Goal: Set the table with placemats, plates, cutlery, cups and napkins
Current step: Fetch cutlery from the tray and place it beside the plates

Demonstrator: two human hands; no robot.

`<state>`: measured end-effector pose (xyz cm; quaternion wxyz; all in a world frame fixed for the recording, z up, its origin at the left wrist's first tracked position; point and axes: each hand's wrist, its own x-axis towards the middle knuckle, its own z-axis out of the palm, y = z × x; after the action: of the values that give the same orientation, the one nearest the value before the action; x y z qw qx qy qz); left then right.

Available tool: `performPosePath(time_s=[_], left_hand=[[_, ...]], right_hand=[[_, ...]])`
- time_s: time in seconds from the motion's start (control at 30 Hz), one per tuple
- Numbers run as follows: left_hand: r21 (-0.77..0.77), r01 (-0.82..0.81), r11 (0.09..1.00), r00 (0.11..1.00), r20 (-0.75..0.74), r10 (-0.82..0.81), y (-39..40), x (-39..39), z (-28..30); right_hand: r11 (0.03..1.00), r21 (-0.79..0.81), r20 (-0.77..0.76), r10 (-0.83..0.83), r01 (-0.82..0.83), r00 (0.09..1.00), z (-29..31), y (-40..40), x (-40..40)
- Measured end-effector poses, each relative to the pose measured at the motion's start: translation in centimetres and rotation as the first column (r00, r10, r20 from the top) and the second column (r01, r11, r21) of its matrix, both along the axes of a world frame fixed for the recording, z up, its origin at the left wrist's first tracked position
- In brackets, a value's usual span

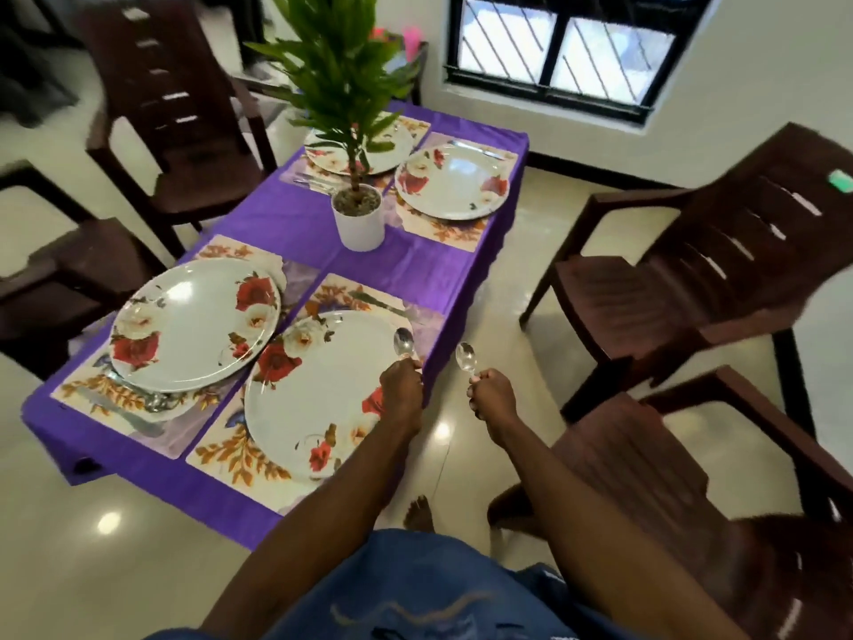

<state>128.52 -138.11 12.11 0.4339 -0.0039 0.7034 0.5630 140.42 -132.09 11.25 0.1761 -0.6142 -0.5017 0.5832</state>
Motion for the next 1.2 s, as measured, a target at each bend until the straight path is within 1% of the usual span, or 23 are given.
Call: performPosePath(time_s=[0.03, 0.1, 0.17, 0.3, 0.4, 0.43, 0.5, 0.53, 0.6, 0.67, 0.77, 0.87, 0.97, 1.07, 1.13, 1.2], left_hand=[[0.0, -0.049, 0.999, 0.998, 0.026, 0.049, 0.5, -0.9, 0.0], [-0.019, -0.2, 0.98, 0.977, 0.076, 0.201, 0.8, -2.6, -0.1], [-0.033, -0.297, 0.954, 0.951, 0.084, 0.298, 1.0, -4.3, -0.3], [-0.059, -0.413, 0.909, 0.907, 0.063, 0.416, 1.4, -7.3, -1.1], [-0.076, -0.525, 0.847, 0.845, 0.067, 0.53, 1.9, -9.3, -1.4], [-0.076, -0.541, 0.838, 0.835, 0.071, 0.546, 2.0, -9.6, -1.2], [-0.077, -0.607, 0.791, 0.787, 0.084, 0.611, 2.4, -10.4, -1.2], [-0.073, -0.618, 0.783, 0.777, 0.091, 0.622, 2.7, -10.6, -1.1], [-0.064, -0.692, 0.719, 0.713, 0.096, 0.695, 3.8, -11.3, -1.0], [-0.071, -0.755, 0.652, 0.646, 0.094, 0.758, 5.3, -11.6, -1.0], [-0.109, -0.811, 0.575, 0.569, 0.083, 0.818, 7.6, -10.8, -1.1], [-0.122, -0.846, 0.519, 0.516, 0.06, 0.855, 9.2, -9.5, -1.1], [-0.149, -0.87, 0.469, 0.468, 0.045, 0.883, 9.7, -8.0, -0.9], [-0.17, -0.905, 0.39, 0.393, 0.019, 0.92, 9.4, -7.2, -1.3], [-0.183, -0.905, 0.385, 0.394, -0.013, 0.919, 9.2, -7.3, -1.6], [-0.183, -0.887, 0.424, 0.437, -0.035, 0.899, 9.2, -7.3, -1.3]], right_hand=[[0.999, 0.007, -0.002, 0.037, -0.037, 0.999, 0.4, 1.1, -1.4], [0.994, 0.014, -0.003, 0.108, -0.107, 0.994, 0.5, 3.0, -4.3], [0.986, 0.036, 0.003, 0.16, -0.16, 0.987, 0.6, 4.6, -7.0], [0.969, 0.07, 0.013, 0.237, -0.237, 0.971, -0.3, 6.9, -11.4], [0.917, 0.098, 0.029, 0.386, -0.387, 0.922, -1.2, 8.4, -14.8], [0.901, 0.1, 0.045, 0.42, -0.422, 0.906, -1.0, 8.6, -15.3], [0.84, 0.109, 0.077, 0.526, -0.532, 0.847, -1.6, 9.8, -17.3], [0.827, 0.121, 0.073, 0.544, -0.549, 0.836, -1.9, 10.2, -17.7], [0.758, 0.127, 0.1, 0.632, -0.639, 0.769, -2.6, 11.9, -19.5], [0.664, 0.137, 0.161, 0.718, -0.735, 0.678, -2.7, 13.6, -20.4], [0.545, 0.102, 0.21, 0.806, -0.832, 0.554, -3.3, 16.4, -20.8], [0.449, 0.095, 0.227, 0.859, -0.889, 0.458, -4.7, 18.1, -21.3], [0.368, 0.07, 0.243, 0.895, -0.927, 0.374, -3.8, 18.0, -21.2], [0.284, 0.077, 0.241, 0.925, -0.956, 0.294, -2.6, 17.2, -21.1], [0.254, 0.093, 0.248, 0.931, -0.963, 0.27, -2.6, 16.9, -21.1], [0.229, 0.123, 0.279, 0.926, -0.966, 0.255, -2.6, 16.6, -21.1]])
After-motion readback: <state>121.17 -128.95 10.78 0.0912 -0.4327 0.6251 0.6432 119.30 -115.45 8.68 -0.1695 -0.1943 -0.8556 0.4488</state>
